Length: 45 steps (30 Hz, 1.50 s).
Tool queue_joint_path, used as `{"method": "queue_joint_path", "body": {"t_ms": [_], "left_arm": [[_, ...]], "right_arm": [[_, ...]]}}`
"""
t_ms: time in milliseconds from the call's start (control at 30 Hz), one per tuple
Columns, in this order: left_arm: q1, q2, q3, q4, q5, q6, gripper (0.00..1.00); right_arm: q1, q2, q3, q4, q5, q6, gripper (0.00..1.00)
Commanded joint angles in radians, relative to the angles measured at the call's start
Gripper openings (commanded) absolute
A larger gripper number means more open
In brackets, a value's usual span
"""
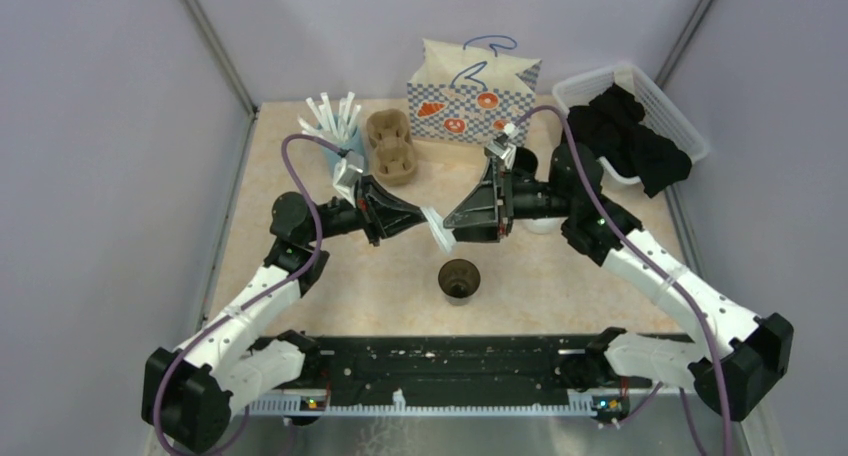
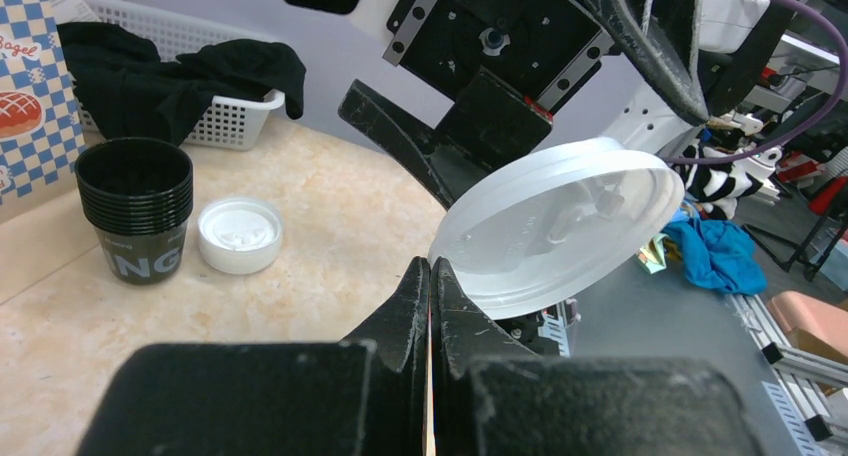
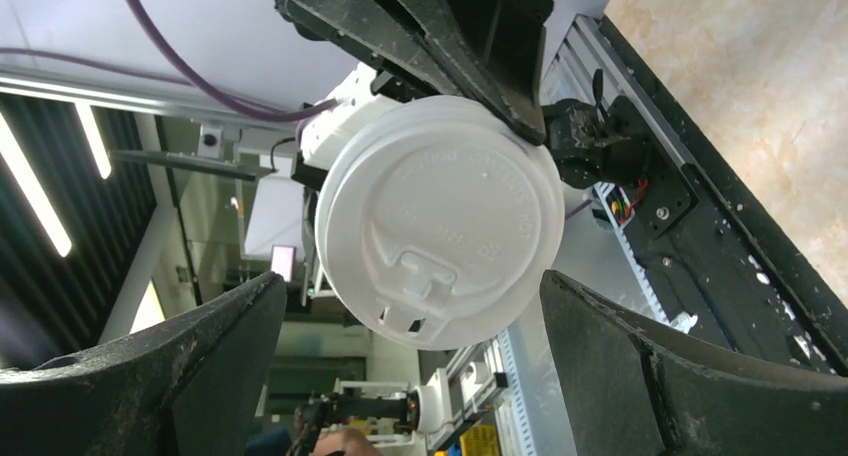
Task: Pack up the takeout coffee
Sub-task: Pick up the cup lid from the center of the board.
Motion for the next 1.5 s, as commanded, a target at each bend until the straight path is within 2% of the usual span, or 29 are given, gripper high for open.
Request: {"method": "queue_joint_path", "body": {"t_ms": [0, 267, 1033, 1167, 1467], "left_arm": [[0.002, -0.001, 0.034, 0.066, 0.009, 0.021, 0.0], [0.002, -0.001, 0.027, 0.066, 0.012, 0.017, 0.0], [0.002, 0.011, 0.021, 0.091, 0.037, 0.002, 0.0], [0.001, 0.012, 0.02, 0.095, 0.048, -0.001, 0.0], [0.002, 0.007, 0.01, 0.111, 0.059, -0.013, 0.0]], "right_arm": [[0.011, 0.014, -0.025, 0.103, -0.012, 0.042, 0.99], [0.01, 0.026, -0.026, 0.068, 0.007, 0.021, 0.99], [0.011, 0.037, -0.103, 0.243, 0.015, 0.149, 0.91], [0.011, 0.032, -0.119, 0.276, 0.018, 0.171, 0.96], [0.006, 0.012, -0.207, 0.438, 0.041, 0.293, 0.97]]}}
